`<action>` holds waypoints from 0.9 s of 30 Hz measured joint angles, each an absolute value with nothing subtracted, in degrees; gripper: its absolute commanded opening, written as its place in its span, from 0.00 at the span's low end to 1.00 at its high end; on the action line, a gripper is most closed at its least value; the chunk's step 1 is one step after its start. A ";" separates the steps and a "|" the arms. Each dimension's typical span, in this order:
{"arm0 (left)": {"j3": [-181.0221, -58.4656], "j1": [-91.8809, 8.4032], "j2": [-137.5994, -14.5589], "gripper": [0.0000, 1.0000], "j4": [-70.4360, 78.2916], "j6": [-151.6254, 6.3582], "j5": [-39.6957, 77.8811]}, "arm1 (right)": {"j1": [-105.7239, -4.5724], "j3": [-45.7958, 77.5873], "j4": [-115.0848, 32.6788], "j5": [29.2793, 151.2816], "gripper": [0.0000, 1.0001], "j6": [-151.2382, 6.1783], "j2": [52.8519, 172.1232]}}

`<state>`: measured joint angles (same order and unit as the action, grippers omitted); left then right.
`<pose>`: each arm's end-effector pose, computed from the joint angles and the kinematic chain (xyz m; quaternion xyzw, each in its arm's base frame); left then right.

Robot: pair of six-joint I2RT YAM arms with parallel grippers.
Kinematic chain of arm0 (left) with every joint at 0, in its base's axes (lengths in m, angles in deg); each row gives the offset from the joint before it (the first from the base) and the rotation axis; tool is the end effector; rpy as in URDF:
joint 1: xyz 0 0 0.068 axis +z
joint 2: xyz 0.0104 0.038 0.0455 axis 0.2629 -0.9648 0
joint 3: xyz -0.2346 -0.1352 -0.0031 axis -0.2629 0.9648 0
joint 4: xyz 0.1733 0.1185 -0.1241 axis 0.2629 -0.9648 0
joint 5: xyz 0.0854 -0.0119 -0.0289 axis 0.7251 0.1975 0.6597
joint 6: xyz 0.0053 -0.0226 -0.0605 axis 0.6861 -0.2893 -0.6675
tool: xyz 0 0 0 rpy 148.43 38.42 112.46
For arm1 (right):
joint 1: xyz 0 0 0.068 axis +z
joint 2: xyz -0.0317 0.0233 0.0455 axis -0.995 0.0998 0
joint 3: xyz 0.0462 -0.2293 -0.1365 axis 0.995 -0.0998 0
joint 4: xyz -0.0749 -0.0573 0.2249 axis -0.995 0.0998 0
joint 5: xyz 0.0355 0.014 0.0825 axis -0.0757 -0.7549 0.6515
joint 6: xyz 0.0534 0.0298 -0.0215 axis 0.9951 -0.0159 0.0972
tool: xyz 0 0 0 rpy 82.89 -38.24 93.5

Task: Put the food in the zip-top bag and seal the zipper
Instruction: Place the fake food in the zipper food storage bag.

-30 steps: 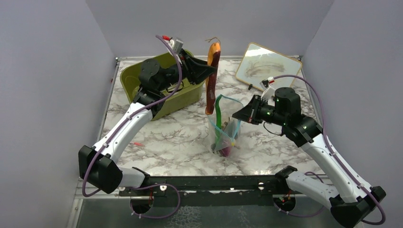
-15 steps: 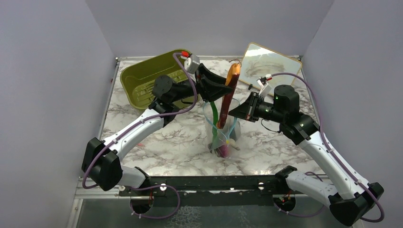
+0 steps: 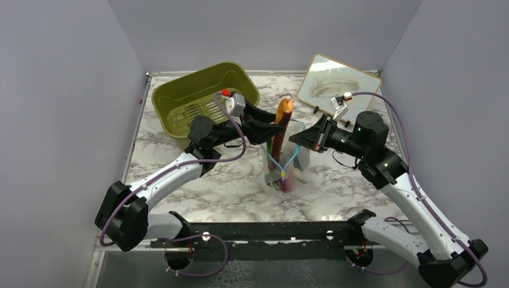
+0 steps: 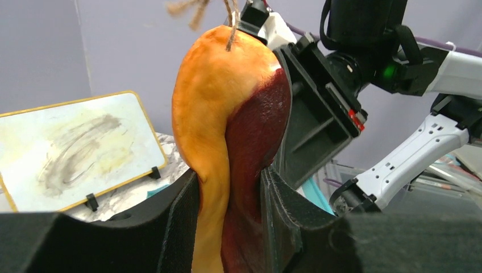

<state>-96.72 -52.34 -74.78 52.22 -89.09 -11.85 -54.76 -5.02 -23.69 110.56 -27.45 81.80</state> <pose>0.2048 -0.1949 0.3730 0.3225 0.4792 -0.5797 0.5748 0.1531 0.1137 0.3638 0.0021 0.7780 0.5345 0.3302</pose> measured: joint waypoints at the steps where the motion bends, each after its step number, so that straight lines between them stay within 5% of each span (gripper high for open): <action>1: -95.34 -52.34 -73.90 0.18 53.05 -88.67 -11.32 | -54.76 -5.06 -24.04 110.56 0.01 -27.03 81.78; 21: -81.88 -52.34 -79.59 0.19 86.62 -113.52 -8.50 | -54.76 -6.18 -34.55 110.56 0.01 -29.70 84.64; 24: -80.76 -52.32 -79.48 0.30 86.42 -113.35 -8.63 | -54.76 -5.94 -34.66 110.58 0.01 -30.46 84.81; 27: -80.22 -52.32 -77.34 0.50 81.42 -108.95 -8.57 | -54.76 -5.78 -35.03 110.65 0.01 -31.07 84.84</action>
<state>-80.22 -52.32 -77.34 81.42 -108.95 -8.57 -54.76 -5.78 -35.03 110.65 -31.07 84.84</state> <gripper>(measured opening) 0.392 0.012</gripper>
